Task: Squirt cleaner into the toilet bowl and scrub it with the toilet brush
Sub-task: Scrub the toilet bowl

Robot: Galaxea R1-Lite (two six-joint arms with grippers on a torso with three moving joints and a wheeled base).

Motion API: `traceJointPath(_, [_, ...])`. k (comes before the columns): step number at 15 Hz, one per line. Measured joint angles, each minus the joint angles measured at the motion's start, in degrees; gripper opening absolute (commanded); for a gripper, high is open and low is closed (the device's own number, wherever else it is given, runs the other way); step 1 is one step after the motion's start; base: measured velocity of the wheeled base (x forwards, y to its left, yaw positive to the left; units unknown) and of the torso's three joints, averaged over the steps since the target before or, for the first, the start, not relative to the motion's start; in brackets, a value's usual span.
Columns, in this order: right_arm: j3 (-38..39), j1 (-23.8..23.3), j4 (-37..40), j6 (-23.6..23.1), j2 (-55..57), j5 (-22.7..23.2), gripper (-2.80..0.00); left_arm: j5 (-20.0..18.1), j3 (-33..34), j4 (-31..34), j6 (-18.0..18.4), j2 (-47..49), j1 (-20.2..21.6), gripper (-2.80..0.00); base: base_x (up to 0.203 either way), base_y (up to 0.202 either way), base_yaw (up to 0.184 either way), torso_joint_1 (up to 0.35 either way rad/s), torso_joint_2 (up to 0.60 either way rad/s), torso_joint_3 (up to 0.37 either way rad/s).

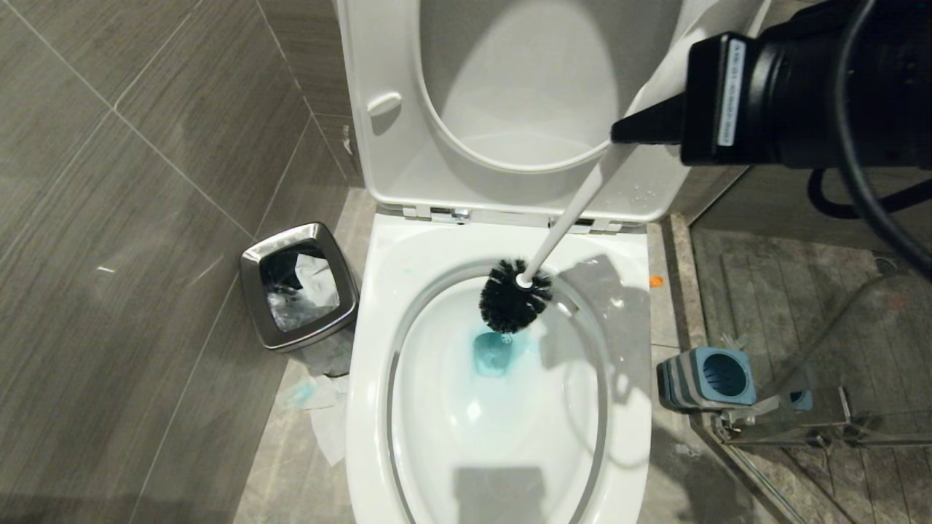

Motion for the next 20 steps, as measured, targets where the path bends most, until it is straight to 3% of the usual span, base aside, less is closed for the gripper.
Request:
traceJointPath(7, [3.04, 0.0, -2.71, 1.29, 6.21, -0.05, -2.8, 0.0, 0.0, 0.02, -0.01, 0.0, 0.0, -2.8, 0.0, 0.0, 0.0, 0.0, 0.0, 0.0])
traceJointPath(13, [11.61, -0.22, -15.41, 1.03, 9.28, -4.91, -2.8, 0.01, 0.0, 0.0, 0.0, 0.0, 0.0, -2.8, 0.0, 0.0, 0.0, 0.0, 0.0, 0.0])
traceJointPath(20, [8.68, -0.24, -21.31, 1.32, 14.63, -5.12, -2.8, 0.0, 0.0, 0.02, 0.0, 0.0, 0.0, -2.8, 0.0, 0.0, 0.0, 0.0, 0.0, 0.0])
